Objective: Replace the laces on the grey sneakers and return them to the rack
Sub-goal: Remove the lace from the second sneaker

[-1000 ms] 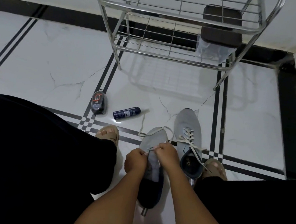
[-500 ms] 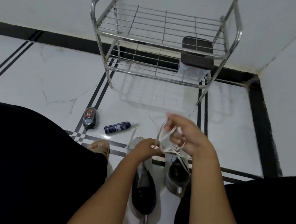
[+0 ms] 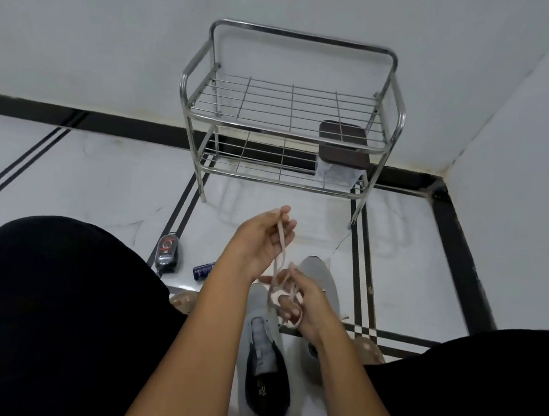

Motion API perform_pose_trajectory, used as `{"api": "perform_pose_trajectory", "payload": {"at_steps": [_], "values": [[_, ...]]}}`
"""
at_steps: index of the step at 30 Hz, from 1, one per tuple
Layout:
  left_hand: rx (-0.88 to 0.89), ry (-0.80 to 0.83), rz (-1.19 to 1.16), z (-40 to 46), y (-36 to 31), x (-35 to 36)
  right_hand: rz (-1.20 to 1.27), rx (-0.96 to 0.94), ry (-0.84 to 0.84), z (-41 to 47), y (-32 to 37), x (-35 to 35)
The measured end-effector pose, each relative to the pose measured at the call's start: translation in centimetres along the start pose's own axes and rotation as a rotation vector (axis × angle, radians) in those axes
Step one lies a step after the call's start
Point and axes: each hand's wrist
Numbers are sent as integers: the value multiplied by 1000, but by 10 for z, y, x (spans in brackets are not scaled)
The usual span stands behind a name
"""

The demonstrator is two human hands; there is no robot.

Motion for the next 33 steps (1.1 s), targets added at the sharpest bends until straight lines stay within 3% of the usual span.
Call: {"api": "perform_pose_trajectory", "payload": {"at_steps": [3,5,8,10,12,14,15,19,23,27,33], "values": [[58,-162,-108,4,-9,-11,-303,-68,106,-11,5,2],[21,-294,-241,9,-10,-24,-464,-197,-8,-17,18,0],[-124,-420,-331,11,2,-36,-412,-432,-246,-24,42,-6],[-257,-370,-166,5,22,-32,-227,-510,-358,-27,52,-1],[-379,-206,99,-8,46,-18,112,-483,-417,-31,61,6],[-386,-46,384,-19,68,-4,378,-414,-448,-42,70,8],[-366,8,467,-22,77,0,389,-399,-480,-48,74,7],[-268,47,602,-31,91,18,131,-470,-601,-84,114,-13],[-201,-133,700,-28,100,28,-108,-491,-526,-132,194,-28],[-129,-120,778,-19,112,43,-524,-500,-494,-160,262,-25],[65,-60,1065,15,149,27,-880,-366,-511,-118,270,-74]]}}
Point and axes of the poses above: each hand's wrist, its own z-axis towards the middle knuckle, its own x-axis out of the palm, y = z × x, and after that the axes turned 15 degrees about -y, right-handed
